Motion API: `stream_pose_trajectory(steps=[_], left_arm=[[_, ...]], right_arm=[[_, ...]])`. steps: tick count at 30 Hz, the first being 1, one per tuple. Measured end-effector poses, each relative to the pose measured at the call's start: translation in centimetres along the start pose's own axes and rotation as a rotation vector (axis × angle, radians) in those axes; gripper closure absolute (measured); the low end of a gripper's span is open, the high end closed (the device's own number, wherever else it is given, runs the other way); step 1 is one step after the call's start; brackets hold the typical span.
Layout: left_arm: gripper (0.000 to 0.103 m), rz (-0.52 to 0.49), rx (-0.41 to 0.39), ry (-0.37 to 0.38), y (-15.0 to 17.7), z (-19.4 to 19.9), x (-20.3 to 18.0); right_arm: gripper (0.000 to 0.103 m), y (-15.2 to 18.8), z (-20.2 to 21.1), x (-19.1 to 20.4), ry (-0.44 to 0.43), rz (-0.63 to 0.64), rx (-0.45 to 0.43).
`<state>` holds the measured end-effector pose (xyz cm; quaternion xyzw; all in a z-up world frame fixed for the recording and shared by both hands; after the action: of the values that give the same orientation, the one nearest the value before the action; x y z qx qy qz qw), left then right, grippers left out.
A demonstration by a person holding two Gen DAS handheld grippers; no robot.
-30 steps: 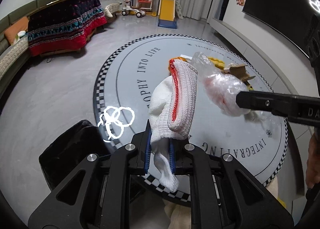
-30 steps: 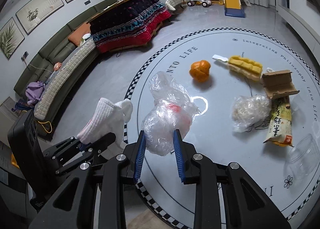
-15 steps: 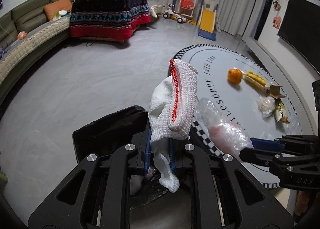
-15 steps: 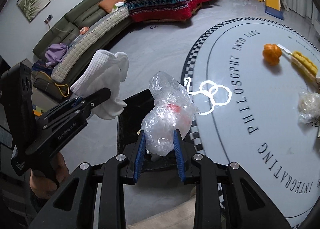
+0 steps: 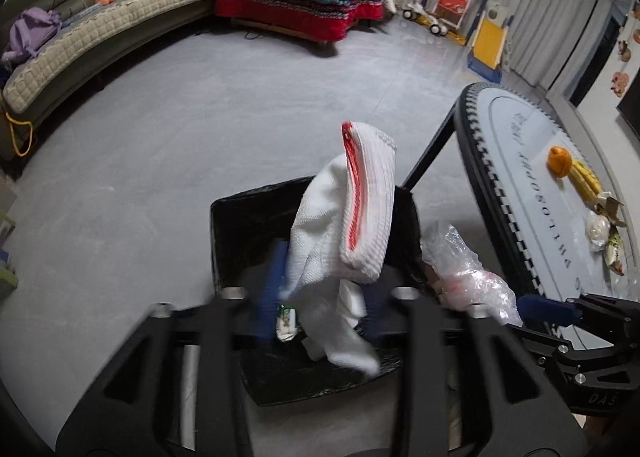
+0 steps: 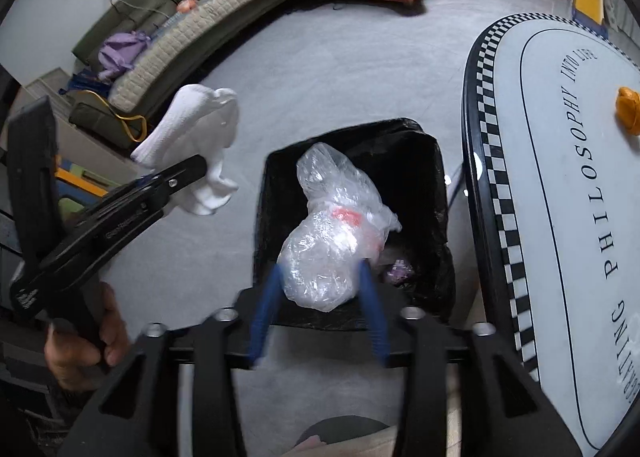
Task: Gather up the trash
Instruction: 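Carry sock and plastic bag to the black bin and release both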
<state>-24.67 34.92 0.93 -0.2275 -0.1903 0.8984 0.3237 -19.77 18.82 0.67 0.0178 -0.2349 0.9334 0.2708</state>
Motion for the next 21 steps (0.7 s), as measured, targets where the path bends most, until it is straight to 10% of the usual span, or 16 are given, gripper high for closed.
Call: stream_pose_trajectory(steps=[21], left_arm=[[0.006,0.001,-0.046,0.032,0.6,0.3,-1.5]], right_arm=[[0.040,1.4,2.5,-2.3,-0.007,-0.040,-0.050]])
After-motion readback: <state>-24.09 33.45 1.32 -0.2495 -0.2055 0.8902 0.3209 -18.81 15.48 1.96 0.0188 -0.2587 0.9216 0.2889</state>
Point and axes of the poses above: each gripper's, at about its wrist camera, not at the fingertips, and z roughly against the way its jaws point, x to its left, y to its underside, the point moved 5 cm from there along -z, roughly the way its jaws point, and after that the axes turned 15 degrees about z, right-handed, at the moved point
